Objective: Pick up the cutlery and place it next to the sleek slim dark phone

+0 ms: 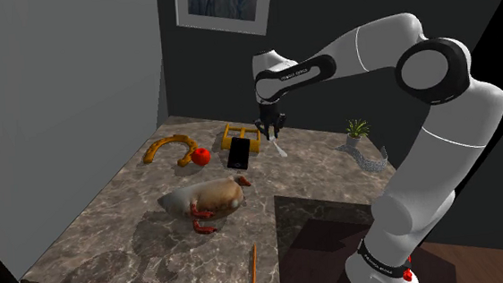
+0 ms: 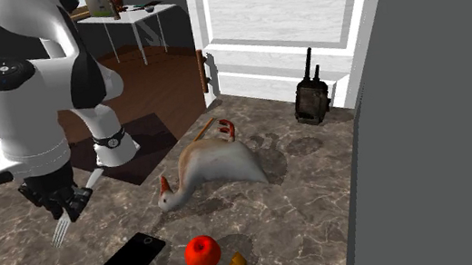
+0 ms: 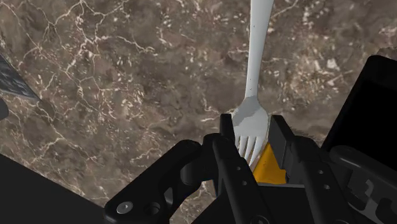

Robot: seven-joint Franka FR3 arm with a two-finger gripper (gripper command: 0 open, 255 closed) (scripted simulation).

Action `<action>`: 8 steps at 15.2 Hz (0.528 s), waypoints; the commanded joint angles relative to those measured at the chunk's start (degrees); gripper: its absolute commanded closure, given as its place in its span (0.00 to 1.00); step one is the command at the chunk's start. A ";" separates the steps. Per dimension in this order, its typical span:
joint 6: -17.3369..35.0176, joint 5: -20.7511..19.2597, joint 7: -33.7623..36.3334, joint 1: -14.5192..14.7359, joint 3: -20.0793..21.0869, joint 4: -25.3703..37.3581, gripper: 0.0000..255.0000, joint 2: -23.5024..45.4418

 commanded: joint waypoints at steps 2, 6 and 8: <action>2.28 -0.47 0.53 -0.07 -0.09 -1.45 1.00 0.89; 5.06 -1.15 1.42 -0.08 -0.15 -3.07 1.00 2.19; 6.43 -1.53 1.90 -0.08 -0.19 -3.80 1.00 2.91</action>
